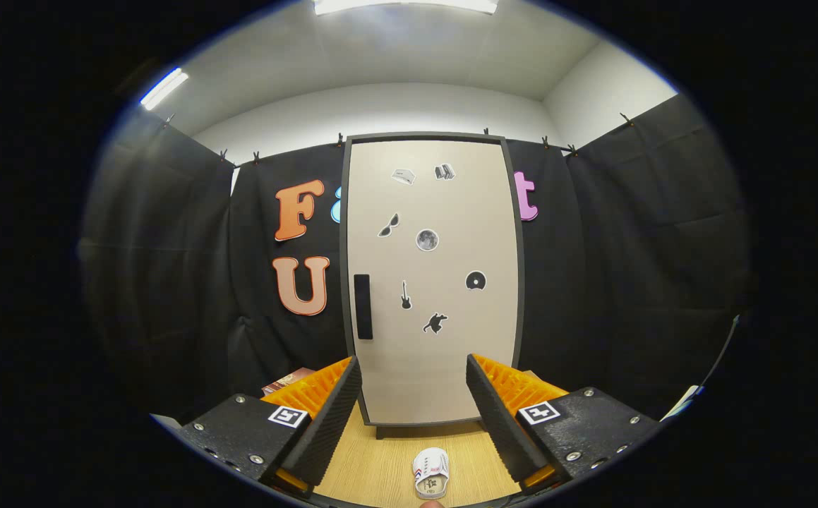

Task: Open the shoe cabinet door, grab the shoes and put them into the shoe cabinet, then close the shoe cabinet door.

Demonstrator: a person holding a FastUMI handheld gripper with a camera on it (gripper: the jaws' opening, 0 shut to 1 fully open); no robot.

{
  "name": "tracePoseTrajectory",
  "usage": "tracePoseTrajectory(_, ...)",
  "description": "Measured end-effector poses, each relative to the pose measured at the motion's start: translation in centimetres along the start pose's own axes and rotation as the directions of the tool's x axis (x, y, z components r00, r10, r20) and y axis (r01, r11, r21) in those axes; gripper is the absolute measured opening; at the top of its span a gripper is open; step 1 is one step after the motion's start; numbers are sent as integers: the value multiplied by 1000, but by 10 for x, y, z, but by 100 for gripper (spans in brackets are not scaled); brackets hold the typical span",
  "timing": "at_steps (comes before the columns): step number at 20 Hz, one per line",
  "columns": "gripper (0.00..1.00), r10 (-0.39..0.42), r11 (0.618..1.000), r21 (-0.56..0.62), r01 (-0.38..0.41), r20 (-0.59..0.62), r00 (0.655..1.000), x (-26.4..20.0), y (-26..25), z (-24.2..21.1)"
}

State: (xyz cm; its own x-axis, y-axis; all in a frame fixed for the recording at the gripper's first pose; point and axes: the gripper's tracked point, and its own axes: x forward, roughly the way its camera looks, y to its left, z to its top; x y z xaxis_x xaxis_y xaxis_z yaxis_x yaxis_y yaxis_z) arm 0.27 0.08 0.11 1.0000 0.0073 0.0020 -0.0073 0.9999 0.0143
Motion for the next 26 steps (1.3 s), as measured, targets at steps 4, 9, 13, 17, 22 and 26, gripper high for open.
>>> tracePoseTrajectory(4, 93, 5, 1000, -10, -5, -1, 1000, 2, 4, 0)
tracePoseTrajectory(9, 93, 24, 1000, -6, -24, -12, 1000, 17, 15, -5)
tracePoseTrajectory(13, 93, 51, 999, -16, -51, -20, 999, 44, 34, -10)
tracePoseTrajectory(17, 93, 74, 997, -17, -75, -29, 997, 86, 57, -9)
tracePoseTrajectory(22, 93, 75, 997, -26, -76, -25, 997, 141, 77, -8)
tracePoseTrajectory(26, 93, 62, 998, -21, -62, -21, 998, 187, 89, -8)
